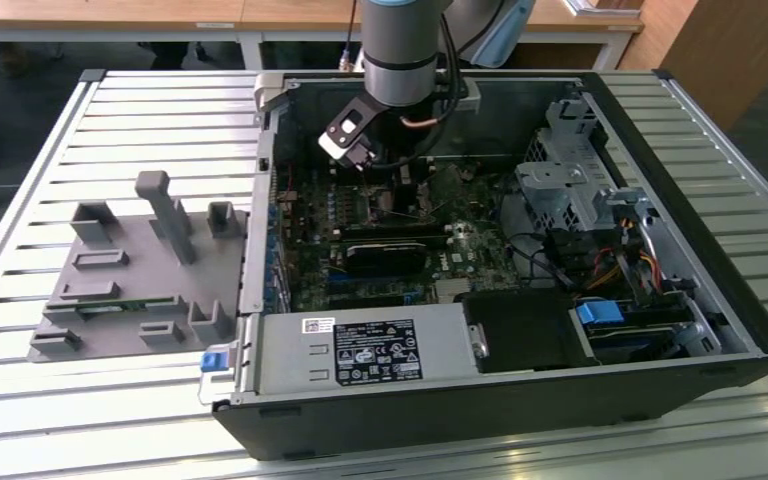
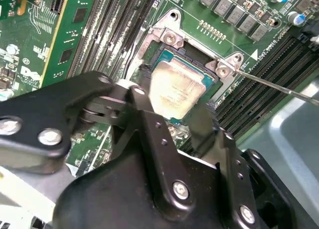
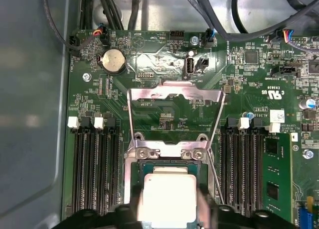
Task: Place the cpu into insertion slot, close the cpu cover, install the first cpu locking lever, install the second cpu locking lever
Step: 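Place the cpu into insertion slot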
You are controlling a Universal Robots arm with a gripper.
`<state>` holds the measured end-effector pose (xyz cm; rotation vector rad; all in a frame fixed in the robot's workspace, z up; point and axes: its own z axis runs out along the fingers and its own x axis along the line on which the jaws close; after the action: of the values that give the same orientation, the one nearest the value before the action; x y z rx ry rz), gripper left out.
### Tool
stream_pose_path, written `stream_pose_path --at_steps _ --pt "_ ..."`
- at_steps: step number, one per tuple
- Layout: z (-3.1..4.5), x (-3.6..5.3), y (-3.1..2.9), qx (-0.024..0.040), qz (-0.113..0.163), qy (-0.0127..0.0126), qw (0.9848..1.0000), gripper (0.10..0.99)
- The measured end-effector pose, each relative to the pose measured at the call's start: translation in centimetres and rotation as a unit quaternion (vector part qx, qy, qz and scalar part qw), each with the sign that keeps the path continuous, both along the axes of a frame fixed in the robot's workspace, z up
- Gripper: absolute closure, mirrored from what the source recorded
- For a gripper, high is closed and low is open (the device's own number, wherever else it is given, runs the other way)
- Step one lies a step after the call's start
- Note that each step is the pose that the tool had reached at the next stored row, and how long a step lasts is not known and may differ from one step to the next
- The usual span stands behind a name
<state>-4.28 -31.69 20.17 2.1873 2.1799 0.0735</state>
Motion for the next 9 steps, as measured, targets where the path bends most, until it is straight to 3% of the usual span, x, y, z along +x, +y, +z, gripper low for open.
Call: stream_pose_path --at_steps 1,2,5,6,8,9 --pt "0.06 0.0 0.0 0.0 0.0 0.0 1.0 0.549" --pt "0.12 0.0 0.0 0.0 0.0 0.0001 1.0 0.549" --pt "0.24 0.0 0.0 0.0 0.0 0.0003 1.0 0.725" --pt "0.28 0.0 0.0 0.0 0.0 0.0004 1.0 0.725" --pt "0.38 0.0 0.0 0.0 0.0 0.0006 1.0 0.843" --pt "0.41 0.0 0.0 0.0 0.0 0.0006 1.0 0.843"
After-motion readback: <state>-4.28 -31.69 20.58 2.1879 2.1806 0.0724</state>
